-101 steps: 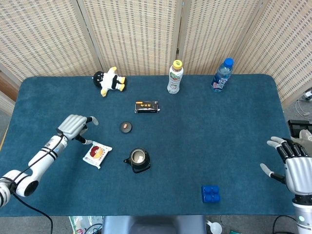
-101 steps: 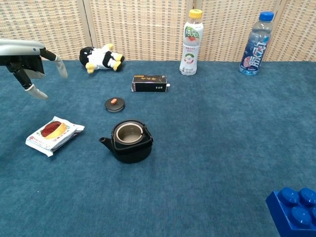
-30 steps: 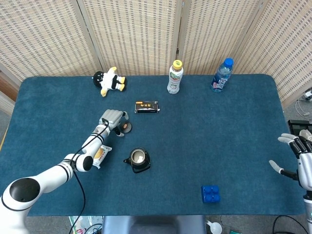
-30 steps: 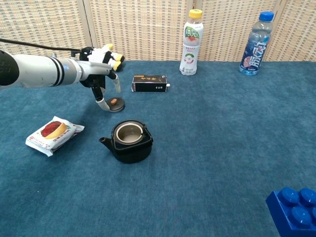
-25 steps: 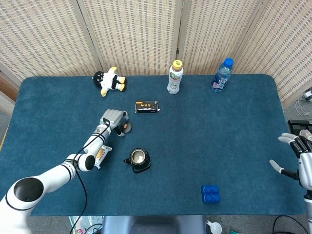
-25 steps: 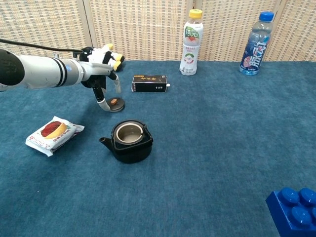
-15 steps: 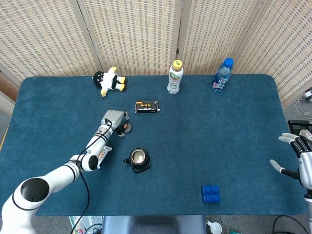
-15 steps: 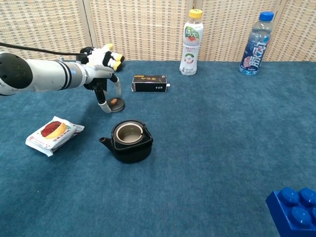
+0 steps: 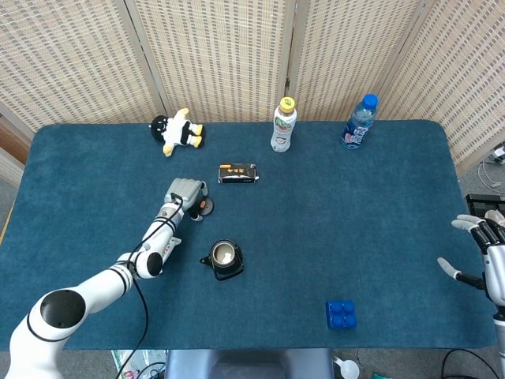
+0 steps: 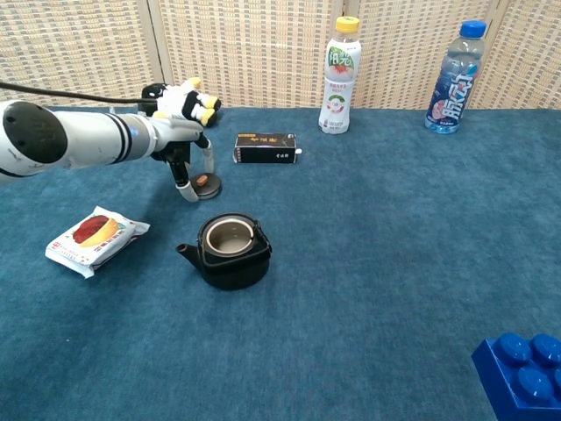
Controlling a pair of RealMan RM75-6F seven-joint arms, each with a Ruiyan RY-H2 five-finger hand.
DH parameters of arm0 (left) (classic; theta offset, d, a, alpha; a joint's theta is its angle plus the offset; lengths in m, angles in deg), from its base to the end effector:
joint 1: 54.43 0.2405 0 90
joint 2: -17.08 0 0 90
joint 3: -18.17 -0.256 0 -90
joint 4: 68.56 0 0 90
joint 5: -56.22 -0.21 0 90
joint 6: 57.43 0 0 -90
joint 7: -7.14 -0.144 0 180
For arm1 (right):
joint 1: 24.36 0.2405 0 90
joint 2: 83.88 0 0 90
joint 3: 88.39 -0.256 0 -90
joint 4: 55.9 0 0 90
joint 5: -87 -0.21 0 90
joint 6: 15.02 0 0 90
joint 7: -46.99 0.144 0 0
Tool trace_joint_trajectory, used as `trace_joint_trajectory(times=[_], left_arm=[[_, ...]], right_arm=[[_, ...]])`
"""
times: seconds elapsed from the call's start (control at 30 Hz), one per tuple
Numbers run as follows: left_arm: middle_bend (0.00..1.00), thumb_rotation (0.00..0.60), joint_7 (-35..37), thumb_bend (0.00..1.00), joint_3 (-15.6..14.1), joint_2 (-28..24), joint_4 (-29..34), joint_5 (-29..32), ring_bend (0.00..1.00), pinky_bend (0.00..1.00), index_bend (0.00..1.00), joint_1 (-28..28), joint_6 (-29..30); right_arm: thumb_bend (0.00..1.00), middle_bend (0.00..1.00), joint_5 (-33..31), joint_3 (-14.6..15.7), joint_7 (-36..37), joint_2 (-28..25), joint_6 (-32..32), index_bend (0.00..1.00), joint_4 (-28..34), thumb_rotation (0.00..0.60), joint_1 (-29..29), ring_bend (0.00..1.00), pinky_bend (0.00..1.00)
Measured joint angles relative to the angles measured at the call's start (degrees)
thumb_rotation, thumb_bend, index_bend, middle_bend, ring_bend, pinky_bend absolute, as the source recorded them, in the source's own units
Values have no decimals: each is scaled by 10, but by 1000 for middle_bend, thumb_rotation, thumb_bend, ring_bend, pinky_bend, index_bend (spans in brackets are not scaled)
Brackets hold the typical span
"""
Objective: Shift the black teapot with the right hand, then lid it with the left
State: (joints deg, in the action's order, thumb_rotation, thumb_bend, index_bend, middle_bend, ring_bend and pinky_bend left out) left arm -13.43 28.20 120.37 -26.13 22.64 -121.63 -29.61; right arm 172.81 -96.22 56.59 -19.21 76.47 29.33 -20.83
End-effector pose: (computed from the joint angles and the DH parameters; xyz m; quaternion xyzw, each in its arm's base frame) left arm -0.1253 0.4762 -0.0565 -0.7363 -0.4354 -0.2443 0.4567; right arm -0.3236 -0.1904 0.1963 0.5374 -0.3470 0.4608 0.6152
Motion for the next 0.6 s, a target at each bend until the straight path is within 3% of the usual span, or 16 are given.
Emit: trace_joint_trajectory(times=[0.6], left_arm=[[1000,600,-11,105,11,13,-10,-18,1000,1000,385,9,13]], right_arm=[[60,281,-2,-1,2,1,-8,324,-2,600,3,215,263]])
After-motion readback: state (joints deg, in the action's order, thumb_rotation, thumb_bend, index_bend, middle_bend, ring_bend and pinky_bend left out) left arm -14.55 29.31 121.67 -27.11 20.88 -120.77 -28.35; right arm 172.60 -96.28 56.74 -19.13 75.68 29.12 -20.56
